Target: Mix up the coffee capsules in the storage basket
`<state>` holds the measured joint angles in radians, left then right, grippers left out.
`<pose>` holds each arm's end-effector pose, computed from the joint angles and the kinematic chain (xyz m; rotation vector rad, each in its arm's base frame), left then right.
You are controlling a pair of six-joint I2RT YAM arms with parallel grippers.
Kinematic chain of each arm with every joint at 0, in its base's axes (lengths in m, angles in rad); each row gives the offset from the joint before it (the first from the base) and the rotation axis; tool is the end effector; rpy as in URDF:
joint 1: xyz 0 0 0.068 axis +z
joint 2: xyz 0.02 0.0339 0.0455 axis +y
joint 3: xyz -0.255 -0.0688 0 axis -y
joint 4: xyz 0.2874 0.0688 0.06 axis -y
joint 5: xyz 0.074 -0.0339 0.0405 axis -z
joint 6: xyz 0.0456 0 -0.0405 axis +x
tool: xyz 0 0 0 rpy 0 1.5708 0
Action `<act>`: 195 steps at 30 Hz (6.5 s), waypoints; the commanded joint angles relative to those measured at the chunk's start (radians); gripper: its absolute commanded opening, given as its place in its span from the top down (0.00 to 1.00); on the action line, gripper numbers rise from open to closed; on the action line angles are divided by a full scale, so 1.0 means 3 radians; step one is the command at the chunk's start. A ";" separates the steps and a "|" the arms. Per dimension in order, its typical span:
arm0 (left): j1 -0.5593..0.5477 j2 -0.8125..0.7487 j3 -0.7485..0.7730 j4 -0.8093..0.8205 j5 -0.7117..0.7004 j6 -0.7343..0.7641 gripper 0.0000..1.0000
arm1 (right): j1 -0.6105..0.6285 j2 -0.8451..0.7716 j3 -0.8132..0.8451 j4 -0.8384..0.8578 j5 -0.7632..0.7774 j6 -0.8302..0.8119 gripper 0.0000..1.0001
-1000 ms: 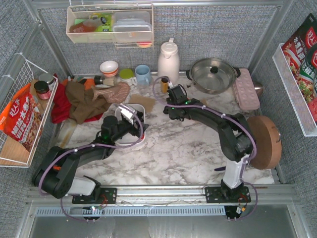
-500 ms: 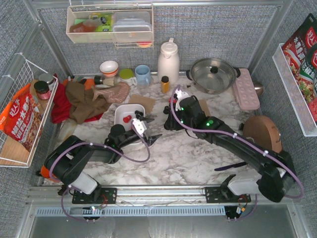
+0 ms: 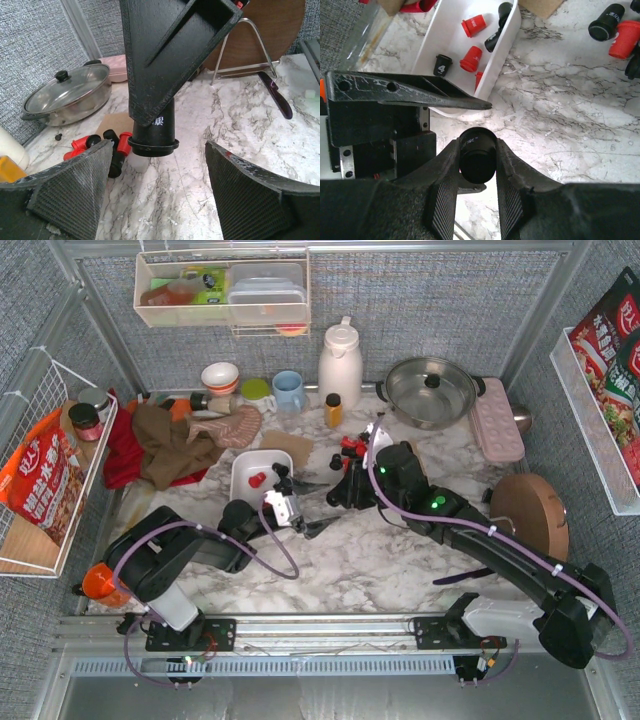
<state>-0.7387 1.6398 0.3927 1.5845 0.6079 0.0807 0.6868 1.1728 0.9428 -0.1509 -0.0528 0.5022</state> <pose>0.1976 -0.2152 0.1514 0.9960 0.9177 -0.9321 0.2503 0.2083 0.2970 -0.2249 2.0332 0.8200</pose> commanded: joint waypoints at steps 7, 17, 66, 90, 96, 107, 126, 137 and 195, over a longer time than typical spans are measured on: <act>-0.0053 -0.0009 0.0048 0.0169 -0.0061 -0.0064 0.26 | 0.0042 0.0010 -0.0013 0.0191 -0.0140 0.0124 0.76; -0.0064 -0.0026 -0.0036 0.0158 -0.0235 -0.0089 0.42 | 0.0047 0.0025 0.0056 0.0054 -0.0064 0.0111 0.61; 0.0790 -0.0309 0.1038 -0.3679 -0.2143 -0.1563 0.01 | -0.0850 0.2537 0.1164 -0.0118 0.0914 -0.0800 0.44; 0.0796 -0.0227 0.1344 -0.4001 -0.1503 -0.1518 0.04 | -0.0923 0.2527 0.1015 -0.0025 0.0732 -0.0795 0.65; 0.0778 -0.0356 0.1186 -0.3730 -0.1360 -0.1365 0.05 | -0.0916 0.2272 0.0899 -0.0040 0.0598 -0.0748 0.67; 0.0006 -0.0797 0.0271 -0.1986 -0.1217 0.0373 0.01 | -0.0531 0.1072 0.0551 -0.0233 0.0140 -0.0567 0.67; -0.0424 -0.0613 0.0107 -0.0775 -0.1142 0.0684 0.01 | 0.0007 0.0120 0.0202 0.0100 -0.0090 0.0072 0.66; -0.0498 -0.0623 0.0093 -0.0667 -0.1172 0.0681 0.18 | 0.0060 0.0138 0.0029 0.0211 -0.0100 0.0169 0.66; 0.0969 -0.0552 0.1074 -0.3693 -0.2230 -0.1490 0.01 | -0.0656 0.2637 0.1186 0.0425 0.0824 -0.0733 0.54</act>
<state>-0.4492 1.5066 0.6998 0.5678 -0.0486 -0.3874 0.4885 1.9457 1.2831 -0.0925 0.2005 0.2825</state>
